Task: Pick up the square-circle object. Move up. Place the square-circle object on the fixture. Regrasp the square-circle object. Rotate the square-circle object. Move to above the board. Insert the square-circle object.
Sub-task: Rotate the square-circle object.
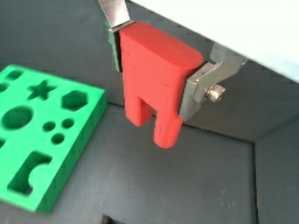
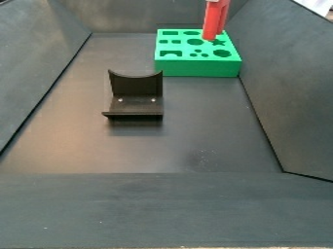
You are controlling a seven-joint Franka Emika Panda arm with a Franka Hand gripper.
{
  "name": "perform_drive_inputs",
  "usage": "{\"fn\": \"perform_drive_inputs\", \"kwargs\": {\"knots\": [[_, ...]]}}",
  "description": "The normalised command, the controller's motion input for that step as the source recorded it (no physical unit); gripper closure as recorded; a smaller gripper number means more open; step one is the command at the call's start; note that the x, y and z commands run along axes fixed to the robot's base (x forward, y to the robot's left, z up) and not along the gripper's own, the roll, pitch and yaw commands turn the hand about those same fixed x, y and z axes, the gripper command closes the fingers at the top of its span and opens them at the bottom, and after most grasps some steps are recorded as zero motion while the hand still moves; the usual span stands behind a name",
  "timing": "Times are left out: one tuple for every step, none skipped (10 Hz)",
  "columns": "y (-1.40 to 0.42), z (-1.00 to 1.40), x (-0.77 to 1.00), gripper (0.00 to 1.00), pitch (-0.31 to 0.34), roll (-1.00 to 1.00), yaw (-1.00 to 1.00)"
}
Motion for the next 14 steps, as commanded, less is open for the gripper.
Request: {"fn": "perform_drive_inputs", "kwargs": {"knots": [[0.01,0.00,0.02,1.00,0.068,-0.08,-1.00],[0.01,0.00,0.02,1.00,0.080,-0.10,-1.00],[0.00,0.00,0.00,1.00,0.028,-0.03,-1.00],[0.00,0.00,0.00,1.00,0.030,-0.04,-1.00],[0.00,0.00,0.00,1.00,0.033,-0.04,-1.00],[0.00,0.00,0.00,1.00,0.035,-0.04,-1.00],[0.01,0.00,0.00,1.00,0.040,-0.05,-1.00],[0.01,0.00,0.00,1.00,0.044,-0.06,-1.00],[0.01,0.00,0.00,1.00,0.050,-0.06,-1.00],[0.01,0.00,0.00,1.00,0.056,-0.07,-1.00],[0.01,0.01,0.00,1.00,0.072,-0.09,-1.00],[0.01,0.01,0.01,1.00,0.082,-0.10,-1.00],[0.01,0.01,0.01,1.00,0.097,-0.13,-0.87],[0.01,0.01,0.01,1.00,0.096,-0.13,-0.64]]}}
